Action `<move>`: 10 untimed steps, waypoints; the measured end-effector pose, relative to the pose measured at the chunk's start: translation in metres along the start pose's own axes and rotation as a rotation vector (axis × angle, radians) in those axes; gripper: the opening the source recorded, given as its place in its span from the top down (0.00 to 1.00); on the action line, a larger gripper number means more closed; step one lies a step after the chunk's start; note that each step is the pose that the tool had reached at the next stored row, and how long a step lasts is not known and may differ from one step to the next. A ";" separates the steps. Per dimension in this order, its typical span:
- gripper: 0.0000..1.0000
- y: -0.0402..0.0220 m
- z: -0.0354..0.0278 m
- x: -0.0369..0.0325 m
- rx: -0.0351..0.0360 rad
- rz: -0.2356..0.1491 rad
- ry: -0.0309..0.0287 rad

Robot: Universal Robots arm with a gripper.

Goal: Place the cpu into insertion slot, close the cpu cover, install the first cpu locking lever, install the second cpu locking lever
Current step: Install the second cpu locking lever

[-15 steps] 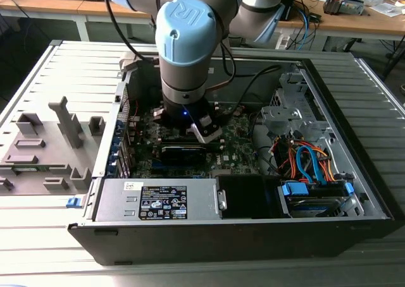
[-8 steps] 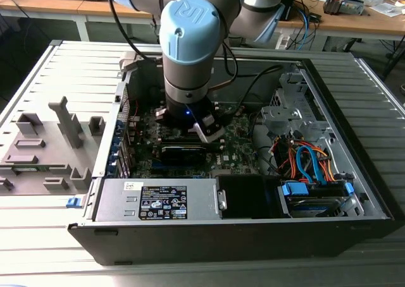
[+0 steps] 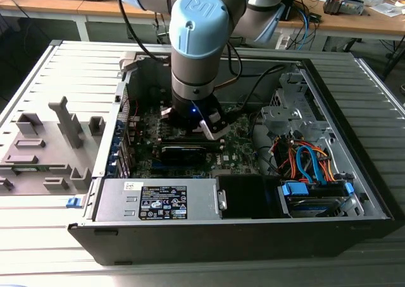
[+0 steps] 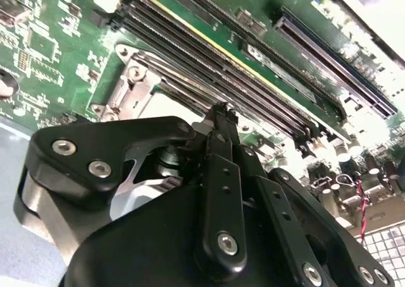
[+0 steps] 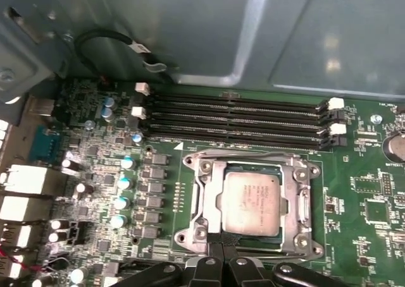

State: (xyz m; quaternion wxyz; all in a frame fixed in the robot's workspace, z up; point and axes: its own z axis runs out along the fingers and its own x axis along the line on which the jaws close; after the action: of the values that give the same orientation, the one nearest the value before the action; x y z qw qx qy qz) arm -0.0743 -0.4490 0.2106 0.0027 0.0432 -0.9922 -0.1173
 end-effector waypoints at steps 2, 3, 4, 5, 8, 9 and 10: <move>0.89 0.0035 0.0008 -0.0034 0.0223 0.001 0.0043; 0.89 0.0052 0.0012 -0.0043 0.0335 0.001 0.0055; 0.89 0.0099 0.0022 -0.0059 0.0627 0.002 0.0081; 0.89 0.0135 0.0029 -0.0069 0.0806 0.002 0.0098; 0.89 0.0271 0.0049 -0.0100 0.1363 0.003 0.0145; 0.89 0.0308 0.0054 -0.0109 0.1488 0.003 0.0156; 0.89 0.0336 0.0056 -0.0114 0.1585 0.003 0.0166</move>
State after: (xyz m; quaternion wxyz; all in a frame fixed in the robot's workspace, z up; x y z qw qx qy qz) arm -0.0659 -0.4141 0.2130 0.0077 0.0426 -0.9983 -0.0380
